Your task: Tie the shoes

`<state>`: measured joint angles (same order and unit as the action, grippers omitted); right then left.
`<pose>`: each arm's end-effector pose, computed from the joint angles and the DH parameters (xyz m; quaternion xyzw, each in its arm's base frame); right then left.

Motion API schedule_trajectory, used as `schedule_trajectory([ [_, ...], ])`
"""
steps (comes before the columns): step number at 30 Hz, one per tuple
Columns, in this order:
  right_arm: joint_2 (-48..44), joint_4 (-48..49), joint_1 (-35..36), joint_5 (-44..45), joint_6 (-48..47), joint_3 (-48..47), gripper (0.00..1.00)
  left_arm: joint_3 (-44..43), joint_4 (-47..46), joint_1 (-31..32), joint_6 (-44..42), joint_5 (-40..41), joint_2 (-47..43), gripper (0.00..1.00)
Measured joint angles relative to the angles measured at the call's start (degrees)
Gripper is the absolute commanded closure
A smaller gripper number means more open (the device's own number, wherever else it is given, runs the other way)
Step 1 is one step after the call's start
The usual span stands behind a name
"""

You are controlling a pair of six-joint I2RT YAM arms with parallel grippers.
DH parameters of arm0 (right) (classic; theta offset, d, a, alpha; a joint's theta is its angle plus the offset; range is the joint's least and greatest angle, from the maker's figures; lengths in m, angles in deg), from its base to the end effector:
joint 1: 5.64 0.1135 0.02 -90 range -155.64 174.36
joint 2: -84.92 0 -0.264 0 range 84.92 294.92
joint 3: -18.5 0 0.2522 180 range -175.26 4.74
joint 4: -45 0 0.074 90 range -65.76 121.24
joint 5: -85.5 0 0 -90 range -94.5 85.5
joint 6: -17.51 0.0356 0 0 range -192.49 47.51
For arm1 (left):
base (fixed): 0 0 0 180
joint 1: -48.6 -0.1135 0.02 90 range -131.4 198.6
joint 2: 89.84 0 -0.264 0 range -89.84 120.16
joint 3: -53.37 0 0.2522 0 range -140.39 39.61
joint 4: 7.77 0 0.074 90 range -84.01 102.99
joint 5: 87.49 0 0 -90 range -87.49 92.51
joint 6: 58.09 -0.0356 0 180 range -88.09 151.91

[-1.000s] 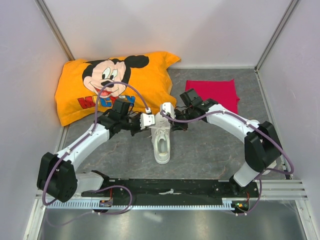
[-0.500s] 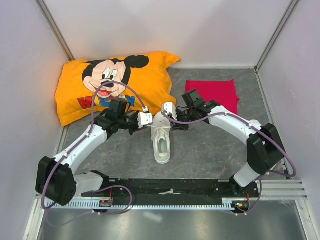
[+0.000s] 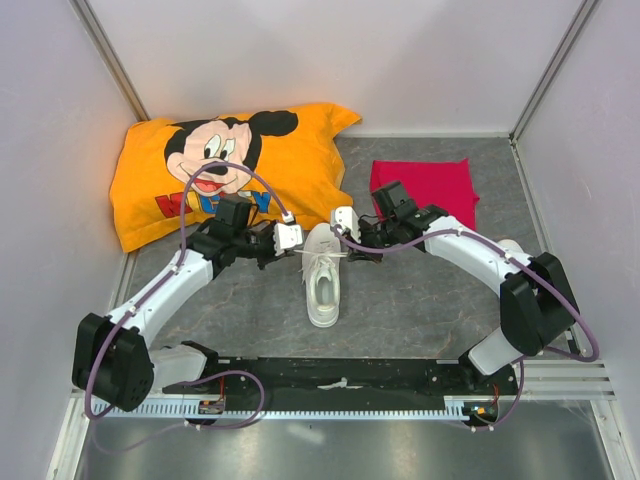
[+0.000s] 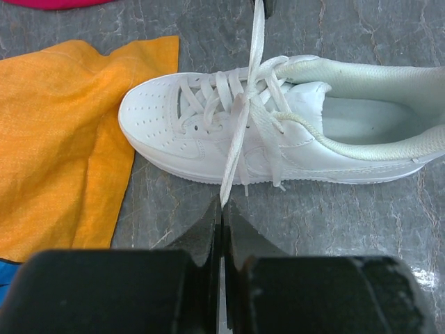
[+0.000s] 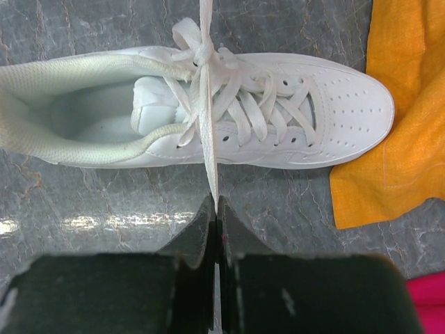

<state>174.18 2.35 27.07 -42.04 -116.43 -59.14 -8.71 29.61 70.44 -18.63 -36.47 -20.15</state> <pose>0.2603 0.1930 0.2437 -0.6363 0.6458 0.2764 0.3190 0.2240 -0.1139 0.2558 0.6173 0.6275 -0.2092 0.4260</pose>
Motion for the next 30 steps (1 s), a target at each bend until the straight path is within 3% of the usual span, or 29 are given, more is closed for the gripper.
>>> schedule_trajectory([
  [30,-0.1,1.7,-1.6,0.2,-3.0,3.5,1.00,5.2,-5.6,-1.7,-0.1,-0.7,0.0,0.98],
])
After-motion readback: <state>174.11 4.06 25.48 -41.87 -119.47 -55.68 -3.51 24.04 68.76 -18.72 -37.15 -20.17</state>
